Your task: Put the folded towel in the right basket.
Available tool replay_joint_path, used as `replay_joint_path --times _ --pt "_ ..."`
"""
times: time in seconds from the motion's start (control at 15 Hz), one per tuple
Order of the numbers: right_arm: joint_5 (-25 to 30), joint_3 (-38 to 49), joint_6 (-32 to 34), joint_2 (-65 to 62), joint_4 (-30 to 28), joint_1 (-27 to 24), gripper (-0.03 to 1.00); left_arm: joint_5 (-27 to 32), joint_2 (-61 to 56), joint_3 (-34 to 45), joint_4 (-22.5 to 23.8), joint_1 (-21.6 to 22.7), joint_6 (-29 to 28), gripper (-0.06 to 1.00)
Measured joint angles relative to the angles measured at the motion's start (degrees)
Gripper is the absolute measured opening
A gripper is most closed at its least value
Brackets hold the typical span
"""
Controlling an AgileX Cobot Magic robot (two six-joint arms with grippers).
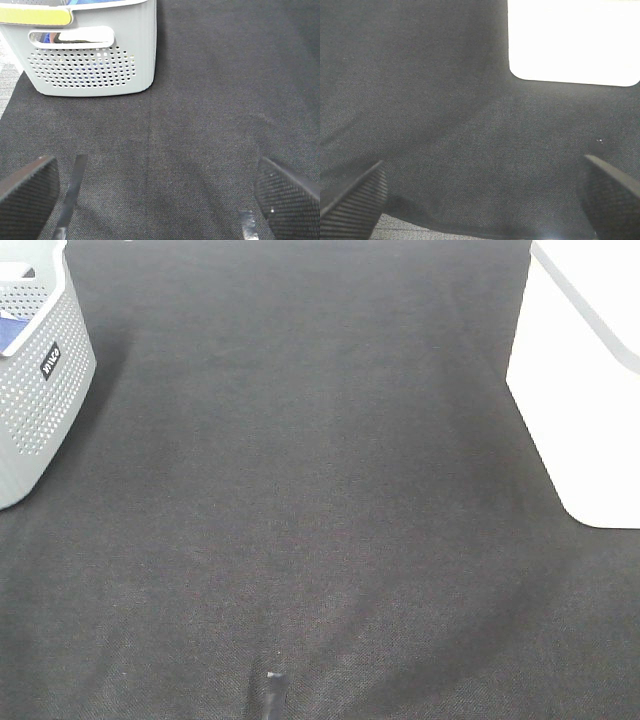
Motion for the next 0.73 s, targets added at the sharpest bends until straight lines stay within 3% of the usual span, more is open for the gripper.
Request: replay_joint_path --times 0.73 --pt "0.00 0.00 0.00 0.00 0.00 0.00 0.98 0.00 0.00 0.00 0.00 0.00 0.00 0.99"
